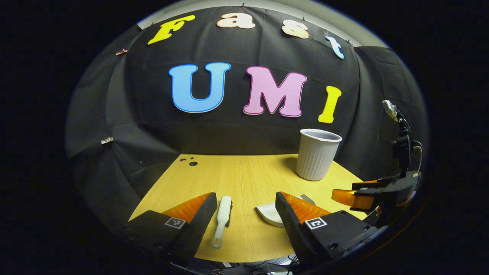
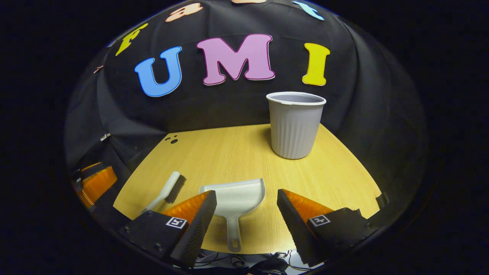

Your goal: Pick up the small broom and dustpan from the desktop, sweep the trash into the dustpan with the broom, and then empty the trash into the garbage bin.

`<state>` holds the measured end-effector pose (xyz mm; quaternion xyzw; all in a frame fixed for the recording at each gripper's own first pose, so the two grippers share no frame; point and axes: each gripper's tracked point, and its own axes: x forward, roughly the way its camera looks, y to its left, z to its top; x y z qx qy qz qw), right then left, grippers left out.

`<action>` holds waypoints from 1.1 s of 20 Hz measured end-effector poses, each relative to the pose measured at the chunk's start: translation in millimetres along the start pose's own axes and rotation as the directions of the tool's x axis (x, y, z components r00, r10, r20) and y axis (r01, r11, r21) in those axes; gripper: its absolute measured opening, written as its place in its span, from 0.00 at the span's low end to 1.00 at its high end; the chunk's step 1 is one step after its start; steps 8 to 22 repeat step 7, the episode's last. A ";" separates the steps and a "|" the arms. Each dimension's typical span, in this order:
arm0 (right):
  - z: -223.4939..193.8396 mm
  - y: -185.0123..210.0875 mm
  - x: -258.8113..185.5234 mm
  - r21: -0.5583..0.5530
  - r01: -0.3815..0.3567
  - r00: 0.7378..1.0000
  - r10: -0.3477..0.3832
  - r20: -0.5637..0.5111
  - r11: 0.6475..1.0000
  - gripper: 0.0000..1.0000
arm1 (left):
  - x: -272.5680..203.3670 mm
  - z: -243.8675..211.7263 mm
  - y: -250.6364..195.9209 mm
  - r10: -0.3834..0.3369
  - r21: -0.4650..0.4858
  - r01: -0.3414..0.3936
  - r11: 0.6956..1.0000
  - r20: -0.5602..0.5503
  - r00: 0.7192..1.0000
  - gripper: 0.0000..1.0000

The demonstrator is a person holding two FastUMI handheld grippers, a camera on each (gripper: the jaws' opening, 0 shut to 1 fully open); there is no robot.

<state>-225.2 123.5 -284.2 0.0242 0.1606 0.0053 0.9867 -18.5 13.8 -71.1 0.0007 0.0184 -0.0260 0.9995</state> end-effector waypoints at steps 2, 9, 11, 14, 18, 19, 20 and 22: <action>-8.6 -5.2 -11.5 -0.012 0.002 1.000 -0.002 0.006 1.000 0.99 | -8.1 -0.8 -2.5 0.012 0.006 -0.012 1.000 0.020 1.000 0.97; -26.0 -12.4 -25.8 0.023 0.006 1.000 -0.006 -0.030 1.000 0.99 | -18.5 -31.8 -27.3 -0.036 0.012 0.036 0.999 -0.049 0.998 0.97; -26.0 -12.4 -25.8 0.023 0.006 1.000 -0.006 -0.030 1.000 0.99 | -18.5 -31.8 -27.3 -0.036 0.012 0.036 0.999 -0.049 0.998 0.97; -26.0 -12.4 -25.8 0.023 0.006 1.000 -0.006 -0.030 1.000 0.99 | -18.5 -31.8 -27.3 -0.036 0.012 0.036 0.999 -0.049 0.998 0.97; -26.0 -12.4 -25.8 0.023 0.006 1.000 -0.006 -0.030 1.000 0.99 | -18.5 -31.8 -27.3 -0.036 0.012 0.036 0.999 -0.049 0.998 0.97; -26.0 -12.4 -25.8 0.023 0.006 1.000 -0.006 -0.030 1.000 0.99 | -18.5 -31.8 -27.3 -0.036 0.012 0.036 0.999 -0.049 0.998 0.97; -26.0 -12.4 -25.8 0.023 0.006 1.000 -0.006 -0.030 1.000 0.99 | -18.5 -31.8 -27.3 -0.036 0.012 0.036 0.999 -0.049 0.998 0.97; -26.0 -12.4 -25.8 0.023 0.006 1.000 -0.006 -0.030 1.000 0.99 | -18.5 -31.8 -27.3 -0.036 0.012 0.036 0.999 -0.049 0.998 0.97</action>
